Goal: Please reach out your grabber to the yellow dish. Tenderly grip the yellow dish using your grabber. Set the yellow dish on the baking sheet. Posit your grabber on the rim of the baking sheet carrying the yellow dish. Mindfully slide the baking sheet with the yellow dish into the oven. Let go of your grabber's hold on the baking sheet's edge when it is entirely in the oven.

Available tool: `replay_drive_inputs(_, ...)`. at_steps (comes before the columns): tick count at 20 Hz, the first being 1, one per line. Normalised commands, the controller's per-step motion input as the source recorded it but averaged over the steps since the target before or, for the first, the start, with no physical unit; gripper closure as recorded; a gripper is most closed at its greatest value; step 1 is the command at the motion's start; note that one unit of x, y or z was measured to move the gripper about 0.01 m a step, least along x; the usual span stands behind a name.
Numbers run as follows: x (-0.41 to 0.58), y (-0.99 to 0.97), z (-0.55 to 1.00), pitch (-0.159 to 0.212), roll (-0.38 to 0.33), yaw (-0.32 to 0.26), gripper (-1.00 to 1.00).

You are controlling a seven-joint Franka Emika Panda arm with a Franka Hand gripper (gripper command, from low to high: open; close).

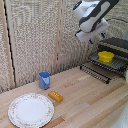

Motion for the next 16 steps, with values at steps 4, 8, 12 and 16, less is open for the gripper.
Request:
replay_drive_inputs(4,-0.129,0.0,-0.29,0.202,-0.261,0.249,-1.0)
replay_drive_inputs(8,-0.089,0.0,-0.33,0.181,-0.27,0.259,-1.0)
replay_drive_inputs(12,-0.049,0.0,-0.35,0.166,-0.264,0.269,-1.0)
replay_drive_inputs(16,-0.029,0.0,-0.36,0.16,-0.255,0.275,-1.0)
